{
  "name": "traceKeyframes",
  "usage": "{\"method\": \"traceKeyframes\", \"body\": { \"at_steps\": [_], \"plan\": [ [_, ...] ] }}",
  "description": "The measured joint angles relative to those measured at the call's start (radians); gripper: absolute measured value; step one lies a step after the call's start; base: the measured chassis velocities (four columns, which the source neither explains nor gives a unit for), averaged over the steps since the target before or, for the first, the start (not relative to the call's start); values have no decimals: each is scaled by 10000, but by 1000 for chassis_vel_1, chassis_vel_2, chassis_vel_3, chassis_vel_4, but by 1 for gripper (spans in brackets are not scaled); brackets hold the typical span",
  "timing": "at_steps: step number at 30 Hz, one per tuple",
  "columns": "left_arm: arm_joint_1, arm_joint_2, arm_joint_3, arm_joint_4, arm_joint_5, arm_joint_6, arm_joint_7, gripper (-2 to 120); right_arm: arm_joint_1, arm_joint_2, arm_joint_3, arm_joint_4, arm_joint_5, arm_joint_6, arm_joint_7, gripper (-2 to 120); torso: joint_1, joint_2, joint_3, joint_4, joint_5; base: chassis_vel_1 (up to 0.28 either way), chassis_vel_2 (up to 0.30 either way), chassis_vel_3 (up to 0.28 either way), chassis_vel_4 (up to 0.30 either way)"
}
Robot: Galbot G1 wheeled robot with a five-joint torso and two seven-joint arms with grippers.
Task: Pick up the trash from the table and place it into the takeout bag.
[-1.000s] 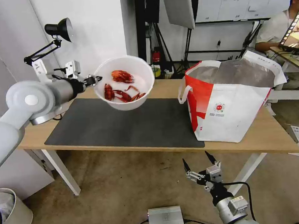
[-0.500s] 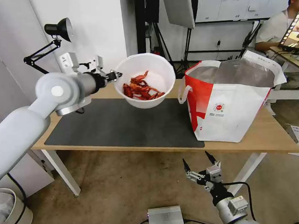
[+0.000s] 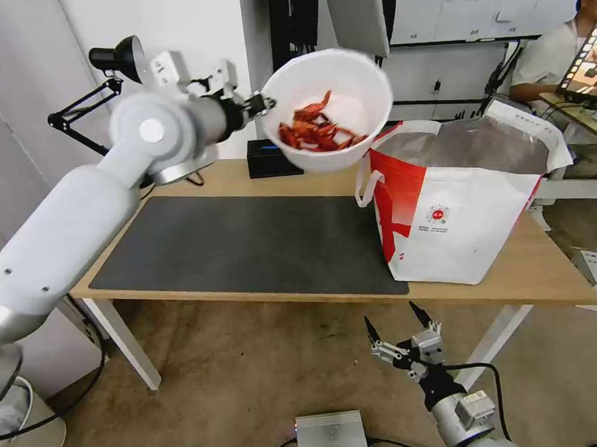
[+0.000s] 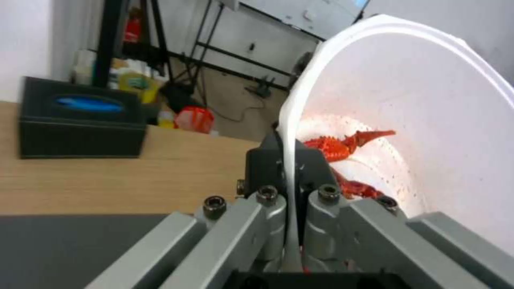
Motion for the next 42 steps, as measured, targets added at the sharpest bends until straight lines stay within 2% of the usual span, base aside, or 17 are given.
{"method": "traceKeyframes", "body": {
  "at_steps": [1,4,5,8,11,14,24,31,42],
  "plan": [
    [0,0,0,0,0,0,0,0,0,0,0,0,0,0,0,100,0,0,0,0,0,0,0,0,0],
    [-301,-722,239,486,88,-27,-70,0,0,0,0,0,0,0,0,100,0,0,0,-1,1,0,0,0,0],
    [-301,-722,239,486,88,-27,-70,0,0,0,0,0,0,0,0,100,0,0,0,-1,1,0,0,0,0],
    [-596,-1598,385,1129,274,-54,-136,0,-1,0,0,0,0,0,0,100,0,1,0,-1,1,0,0,0,0],
    [-683,-1906,427,1375,367,-58,-151,0,0,0,0,0,0,0,0,100,0,0,1,-1,1,0,0,0,0],
    [-924,-2581,640,1976,605,-120,-158,0,0,0,0,0,0,0,0,100,1,0,0,-3,2,0,0,0,0],
    [-1184,-3491,924,3036,992,-260,-156,0,0,0,0,0,0,0,0,100,0,1,0,-1,0,0,0,0,0],
    [-1361,-4407,1219,4084,1434,-485,-268,0,0,0,0,0,0,0,0,100,0,1,1,-1,0,0,0,0,0],
    [-1334,-5441,1850,4942,2524,-870,-462,0,0,0,0,0,0,0,0,100,0,1,0,-1,1,0,0,0,0]
  ]
}}
